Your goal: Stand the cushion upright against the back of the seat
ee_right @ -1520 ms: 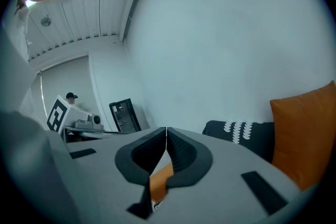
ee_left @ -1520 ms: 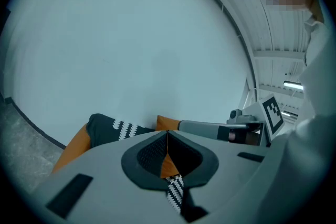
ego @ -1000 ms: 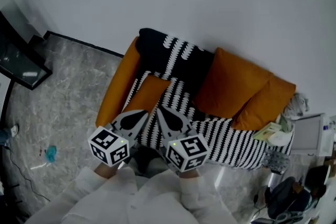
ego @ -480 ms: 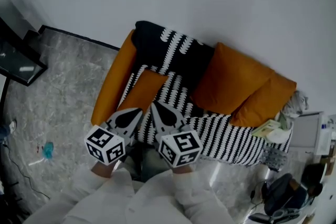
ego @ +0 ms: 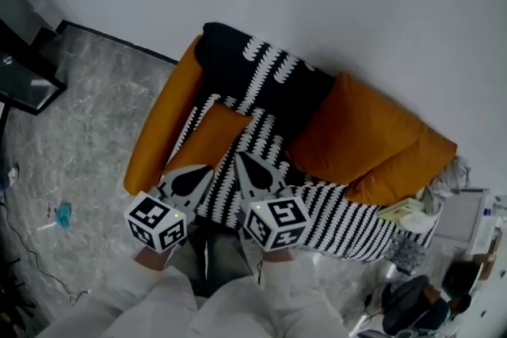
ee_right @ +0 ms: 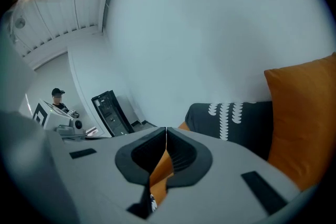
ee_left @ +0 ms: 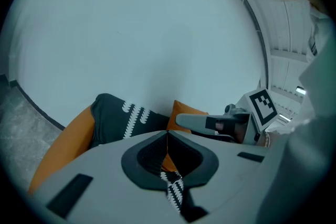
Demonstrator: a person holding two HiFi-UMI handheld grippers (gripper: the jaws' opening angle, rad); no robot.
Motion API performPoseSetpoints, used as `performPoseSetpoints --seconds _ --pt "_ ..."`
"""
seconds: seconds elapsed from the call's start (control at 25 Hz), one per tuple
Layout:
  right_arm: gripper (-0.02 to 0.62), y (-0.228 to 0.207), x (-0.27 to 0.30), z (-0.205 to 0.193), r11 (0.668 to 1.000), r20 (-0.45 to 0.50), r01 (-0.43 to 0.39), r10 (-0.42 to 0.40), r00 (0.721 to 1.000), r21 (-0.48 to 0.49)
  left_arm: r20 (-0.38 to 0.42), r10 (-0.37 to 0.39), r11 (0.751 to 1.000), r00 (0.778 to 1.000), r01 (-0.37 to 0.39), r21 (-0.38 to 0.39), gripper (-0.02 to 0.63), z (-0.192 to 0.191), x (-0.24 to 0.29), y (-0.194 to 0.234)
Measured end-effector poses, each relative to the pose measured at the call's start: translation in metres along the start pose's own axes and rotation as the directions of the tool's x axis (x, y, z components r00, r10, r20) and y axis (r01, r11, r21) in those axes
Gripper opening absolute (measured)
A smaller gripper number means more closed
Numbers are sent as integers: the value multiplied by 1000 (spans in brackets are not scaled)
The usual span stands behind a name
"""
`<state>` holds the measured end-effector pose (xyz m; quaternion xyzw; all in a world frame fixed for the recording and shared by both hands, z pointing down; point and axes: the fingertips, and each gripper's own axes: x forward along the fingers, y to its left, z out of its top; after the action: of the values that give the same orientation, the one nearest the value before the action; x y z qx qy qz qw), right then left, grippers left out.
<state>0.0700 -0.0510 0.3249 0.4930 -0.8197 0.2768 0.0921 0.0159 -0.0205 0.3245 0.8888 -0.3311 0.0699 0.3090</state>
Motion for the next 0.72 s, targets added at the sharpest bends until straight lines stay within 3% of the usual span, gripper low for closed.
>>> performPoseSetpoints --seconds 0.24,0.72 --pt "12 -46 30 -20 1000 -22 6 -5 1000 25 -12 10 998 1000 -10 -60 8 -24 39 22" --pt "14 -124 99 -87 994 -91 8 2 996 109 -76 -23 996 997 17 -85 8 -79 114 66"
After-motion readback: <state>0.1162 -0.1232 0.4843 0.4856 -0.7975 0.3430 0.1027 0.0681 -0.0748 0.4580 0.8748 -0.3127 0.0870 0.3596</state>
